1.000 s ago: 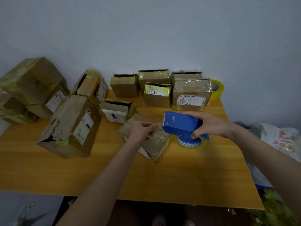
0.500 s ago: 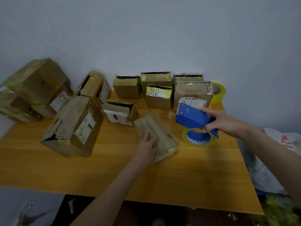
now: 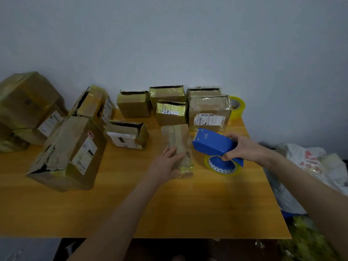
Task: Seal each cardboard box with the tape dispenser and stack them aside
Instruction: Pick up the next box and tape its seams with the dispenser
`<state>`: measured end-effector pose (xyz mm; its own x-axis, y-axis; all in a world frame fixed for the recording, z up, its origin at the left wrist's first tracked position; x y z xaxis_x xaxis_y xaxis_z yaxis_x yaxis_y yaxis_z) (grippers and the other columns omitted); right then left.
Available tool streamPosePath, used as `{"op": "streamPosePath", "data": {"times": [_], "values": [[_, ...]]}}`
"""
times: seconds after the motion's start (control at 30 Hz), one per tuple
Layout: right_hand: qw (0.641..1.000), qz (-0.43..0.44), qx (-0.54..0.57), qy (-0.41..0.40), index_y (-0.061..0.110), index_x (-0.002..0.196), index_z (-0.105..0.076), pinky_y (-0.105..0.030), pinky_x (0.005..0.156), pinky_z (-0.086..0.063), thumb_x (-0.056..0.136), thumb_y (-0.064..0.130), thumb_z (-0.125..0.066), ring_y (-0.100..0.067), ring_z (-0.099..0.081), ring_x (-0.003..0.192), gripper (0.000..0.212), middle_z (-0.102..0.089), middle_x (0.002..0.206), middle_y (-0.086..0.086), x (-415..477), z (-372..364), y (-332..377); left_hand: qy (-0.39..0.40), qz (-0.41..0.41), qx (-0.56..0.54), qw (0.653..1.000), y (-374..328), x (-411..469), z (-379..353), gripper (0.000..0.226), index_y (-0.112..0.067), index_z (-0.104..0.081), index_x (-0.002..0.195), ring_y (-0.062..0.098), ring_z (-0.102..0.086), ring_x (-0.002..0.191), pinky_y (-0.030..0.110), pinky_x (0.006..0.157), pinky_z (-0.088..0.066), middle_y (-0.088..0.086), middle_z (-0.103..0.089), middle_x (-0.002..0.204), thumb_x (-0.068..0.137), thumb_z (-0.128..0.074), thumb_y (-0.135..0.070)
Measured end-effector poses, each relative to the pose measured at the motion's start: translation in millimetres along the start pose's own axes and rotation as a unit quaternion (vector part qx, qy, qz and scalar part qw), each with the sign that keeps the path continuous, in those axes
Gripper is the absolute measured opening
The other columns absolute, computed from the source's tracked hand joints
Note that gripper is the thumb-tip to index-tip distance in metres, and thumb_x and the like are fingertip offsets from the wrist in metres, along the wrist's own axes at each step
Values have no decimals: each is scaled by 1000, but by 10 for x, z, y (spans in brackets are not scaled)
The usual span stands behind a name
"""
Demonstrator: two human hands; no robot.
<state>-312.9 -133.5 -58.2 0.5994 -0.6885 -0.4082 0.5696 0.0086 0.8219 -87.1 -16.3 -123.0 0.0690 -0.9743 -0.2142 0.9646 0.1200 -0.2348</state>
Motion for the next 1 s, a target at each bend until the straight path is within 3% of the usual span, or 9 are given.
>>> {"op": "streamPosePath", "data": {"times": [0.1, 0.2, 0.3, 0.37, 0.43, 0.67, 0.77, 0.87, 1.0], "values": [[1000, 7, -26, -4, 22, 109, -55, -35, 87, -54, 67, 5, -83, -23, -66, 96, 53, -64, 109, -8, -24, -1, 62, -1, -7, -14, 1000, 26, -4, 84, 69, -38, -26, 147, 20, -5, 148, 46, 118, -17, -5, -11, 160, 88, -62, -33], [998, 30, -44, -18, 23, 108, -58, -37, 89, -54, 67, 8, -85, -22, -65, 97, 52, -64, 107, -5, -75, -11, 146, -126, 27, -186, 974, -6, -77, 231, 50, -23, -49, 136, 11, -41, 129, 22, 101, -37, -3, -45, 144, 88, -62, -22], [996, 56, -72, -24, 25, 114, -59, -38, 91, -53, 67, 12, -85, -19, -63, 99, 55, -63, 108, -2, -130, -48, 231, -168, 137, -461, 860, 13, -146, 335, 27, -16, -60, 120, 5, -61, 95, 9, 68, -49, 0, -65, 114, 93, -58, -21], [992, 74, -101, -31, 25, 117, -58, -36, 90, -53, 68, 14, -85, -16, -62, 100, 57, -62, 109, 1, -163, -85, 294, -105, 180, -584, 785, -25, -172, 310, 25, -16, -57, 115, 11, -64, 93, 17, 67, -53, 2, -65, 108, 94, -57, -29], [986, 88, -132, -44, 25, 118, -56, -33, 88, -53, 68, 17, -85, -13, -61, 99, 58, -61, 108, 4, -190, -120, 357, -53, 191, -622, 758, -57, -216, 309, 27, -17, -52, 112, 16, -64, 97, 25, 77, -55, 3, -64, 106, 93, -57, -37], [991, 89, -94, -43, 23, 107, -59, -31, 82, -55, 70, 10, -82, -16, -64, 93, 46, -63, 103, 0, -231, -126, 384, -17, 195, -658, 727, -21, -318, 284, 53, -7, -53, 130, 15, -65, 100, 24, 72, -56, 5, -65, 113, 91, -58, -43], [996, 76, -37, -33, 26, 106, -61, -18, 71, -52, 71, 5, -81, -6, -65, 88, 46, -66, 103, 3, -260, -129, 304, -25, 195, -666, 720, -13, -346, 327, 53, -6, -59, 123, 17, -66, 98, 27, 75, -57, 6, -67, 109, 90, -57, -47], [997, 64, -21, -21, 30, 109, -61, -18, 71, -51, 70, 5, -81, -5, -65, 90, 50, -66, 103, 6, -261, -155, 250, 6, 186, -672, 717, -75, -352, 364, 57, -9, -61, 114, 19, -66, 98, 33, 81, -57, 7, -68, 108, 83, -59, -57], [997, 65, -45, -16, 30, 111, -60, -22, 77, -52, 69, 7, -82, -6, -65, 91, 53, -66, 105, 6, -252, -220, 272, -10, 189, -651, 735, -116, -311, 391, 35, -16, -61, 99, 16, -68, 90, 25, 68, -57, 4, -71, 99, 85, -65, -48]]}}
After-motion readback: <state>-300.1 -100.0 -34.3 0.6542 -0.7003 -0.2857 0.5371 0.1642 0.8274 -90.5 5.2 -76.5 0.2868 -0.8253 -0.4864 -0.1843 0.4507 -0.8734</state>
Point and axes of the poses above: each hand's wrist, its own x-axis towards the middle knuckle, its own z-axis out of the back of the hand, y = z × x, the point moved 5 cm from there along x, towards the middle knuckle
